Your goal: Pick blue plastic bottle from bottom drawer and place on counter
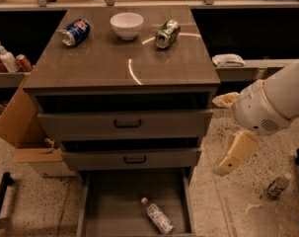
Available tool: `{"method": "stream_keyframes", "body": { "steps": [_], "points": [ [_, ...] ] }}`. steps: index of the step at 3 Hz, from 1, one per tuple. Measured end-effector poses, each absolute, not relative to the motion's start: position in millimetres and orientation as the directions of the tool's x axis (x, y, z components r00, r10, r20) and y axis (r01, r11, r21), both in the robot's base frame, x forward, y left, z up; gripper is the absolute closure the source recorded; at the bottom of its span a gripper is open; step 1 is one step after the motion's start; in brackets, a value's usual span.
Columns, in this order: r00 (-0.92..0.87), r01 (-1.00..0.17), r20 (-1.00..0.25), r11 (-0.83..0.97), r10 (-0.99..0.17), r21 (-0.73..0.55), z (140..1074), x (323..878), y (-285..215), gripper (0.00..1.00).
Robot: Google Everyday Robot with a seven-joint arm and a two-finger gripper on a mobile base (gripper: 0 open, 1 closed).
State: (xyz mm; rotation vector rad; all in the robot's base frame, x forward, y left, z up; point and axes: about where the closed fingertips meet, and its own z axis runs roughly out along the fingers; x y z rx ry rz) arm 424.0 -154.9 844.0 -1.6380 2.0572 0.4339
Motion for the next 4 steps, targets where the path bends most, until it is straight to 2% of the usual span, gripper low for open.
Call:
{"method": "stream_keyframes", "body": {
  "steps": [1,2,4],
  "points": [
    [-0.175,-0.971,-0.542,0.236,-0.822,-0.045,843.5,423.9,-155.0,0.0],
    [-0.183,-0.974,-0.566,0.228,-0.804,-0.008,803.2,420.8,-152.3,0.0],
    [-0.258,-0.966,-0.678,0.206,-0.689,0.158,662.0,391.7,-139.3,0.0]
  ]
}}
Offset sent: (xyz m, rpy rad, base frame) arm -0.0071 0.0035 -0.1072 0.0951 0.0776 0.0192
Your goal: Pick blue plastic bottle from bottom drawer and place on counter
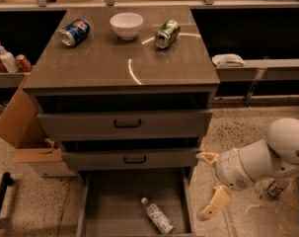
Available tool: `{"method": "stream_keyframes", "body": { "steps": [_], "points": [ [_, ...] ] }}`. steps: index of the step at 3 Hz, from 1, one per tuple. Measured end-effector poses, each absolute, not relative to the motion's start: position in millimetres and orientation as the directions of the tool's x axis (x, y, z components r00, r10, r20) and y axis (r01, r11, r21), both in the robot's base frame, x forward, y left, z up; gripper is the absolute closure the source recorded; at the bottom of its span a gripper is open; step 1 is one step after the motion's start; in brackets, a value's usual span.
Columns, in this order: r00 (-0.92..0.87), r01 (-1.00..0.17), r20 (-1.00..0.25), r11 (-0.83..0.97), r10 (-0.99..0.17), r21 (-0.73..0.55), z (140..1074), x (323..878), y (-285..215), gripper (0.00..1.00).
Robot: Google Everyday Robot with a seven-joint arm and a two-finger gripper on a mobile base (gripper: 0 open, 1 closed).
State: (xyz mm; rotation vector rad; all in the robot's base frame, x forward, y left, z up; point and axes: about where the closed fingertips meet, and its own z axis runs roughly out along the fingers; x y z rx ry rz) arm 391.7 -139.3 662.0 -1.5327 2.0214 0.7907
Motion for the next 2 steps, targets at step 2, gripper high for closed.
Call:
{"method": "stream_keyframes", "body": {
  "steps": [2],
  "points": [
    [-0.248,-0.968,-0.701,0.199,-0.669,0.152,649.7,394.6,-137.3,0.0]
  ]
}}
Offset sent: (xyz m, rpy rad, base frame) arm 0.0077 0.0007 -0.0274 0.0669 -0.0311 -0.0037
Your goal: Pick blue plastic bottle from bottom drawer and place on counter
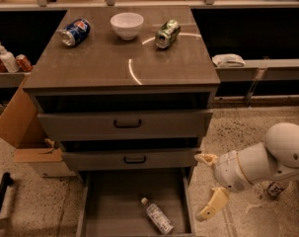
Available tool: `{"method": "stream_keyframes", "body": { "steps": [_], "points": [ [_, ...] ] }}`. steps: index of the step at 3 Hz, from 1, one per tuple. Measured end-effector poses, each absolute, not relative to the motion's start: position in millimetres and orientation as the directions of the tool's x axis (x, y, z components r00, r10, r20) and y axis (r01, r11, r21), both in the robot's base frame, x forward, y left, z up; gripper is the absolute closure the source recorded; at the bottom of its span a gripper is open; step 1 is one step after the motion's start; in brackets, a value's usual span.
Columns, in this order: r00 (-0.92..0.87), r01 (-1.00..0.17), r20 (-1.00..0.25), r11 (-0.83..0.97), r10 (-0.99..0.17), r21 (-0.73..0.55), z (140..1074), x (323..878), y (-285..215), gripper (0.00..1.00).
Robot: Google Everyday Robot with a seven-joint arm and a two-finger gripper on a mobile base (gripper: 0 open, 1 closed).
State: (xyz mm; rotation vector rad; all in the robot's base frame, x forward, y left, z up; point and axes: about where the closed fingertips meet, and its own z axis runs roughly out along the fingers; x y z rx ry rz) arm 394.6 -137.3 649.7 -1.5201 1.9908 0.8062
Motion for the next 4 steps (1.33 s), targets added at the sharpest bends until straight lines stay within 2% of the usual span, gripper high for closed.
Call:
{"method": "stream_keyframes", "body": {
  "steps": [2,3,4],
  "points": [
    [-0.248,-0.969,-0.783,0.126,-0.57,0.214,552.7,407.2,-103.2,0.0],
    [-0.308,-0.949,-0.805,0.102,-0.507,0.298,487.6,403.3,-75.5,0.0],
    [-0.308,-0.949,-0.805,0.102,-0.507,0.298,487.6,403.3,-75.5,0.0]
  ]
}}
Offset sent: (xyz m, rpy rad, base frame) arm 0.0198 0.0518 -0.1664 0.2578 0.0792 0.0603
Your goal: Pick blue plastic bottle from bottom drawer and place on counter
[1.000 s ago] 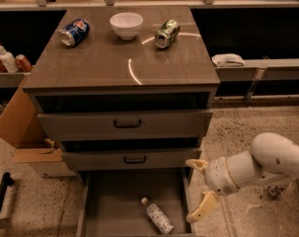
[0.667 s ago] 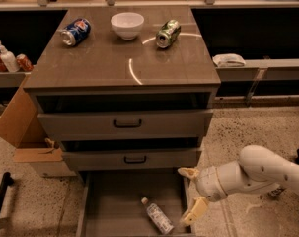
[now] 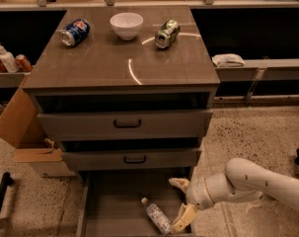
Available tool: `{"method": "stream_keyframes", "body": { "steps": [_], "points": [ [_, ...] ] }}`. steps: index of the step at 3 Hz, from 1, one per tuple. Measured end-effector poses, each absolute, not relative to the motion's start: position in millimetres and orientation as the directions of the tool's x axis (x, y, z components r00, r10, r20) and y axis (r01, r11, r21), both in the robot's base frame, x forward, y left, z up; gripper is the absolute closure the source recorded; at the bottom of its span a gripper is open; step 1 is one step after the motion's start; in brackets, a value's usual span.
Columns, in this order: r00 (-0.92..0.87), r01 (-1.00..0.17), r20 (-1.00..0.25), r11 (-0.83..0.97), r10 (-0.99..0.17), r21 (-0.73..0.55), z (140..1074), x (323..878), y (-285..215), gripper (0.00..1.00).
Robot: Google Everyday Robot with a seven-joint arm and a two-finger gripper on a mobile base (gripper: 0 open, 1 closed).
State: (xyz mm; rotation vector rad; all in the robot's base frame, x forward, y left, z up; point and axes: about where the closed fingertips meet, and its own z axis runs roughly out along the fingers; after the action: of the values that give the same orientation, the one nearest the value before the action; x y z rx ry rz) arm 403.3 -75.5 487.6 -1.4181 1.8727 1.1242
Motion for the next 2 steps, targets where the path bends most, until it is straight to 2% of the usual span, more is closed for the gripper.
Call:
{"method": "stream_keyframes", "body": {
  "steps": [2],
  "points": [
    [-0.4,-0.914,-0.729,0.186,-0.555,0.36,390.3,415.5,-56.4,0.0]
  ]
}}
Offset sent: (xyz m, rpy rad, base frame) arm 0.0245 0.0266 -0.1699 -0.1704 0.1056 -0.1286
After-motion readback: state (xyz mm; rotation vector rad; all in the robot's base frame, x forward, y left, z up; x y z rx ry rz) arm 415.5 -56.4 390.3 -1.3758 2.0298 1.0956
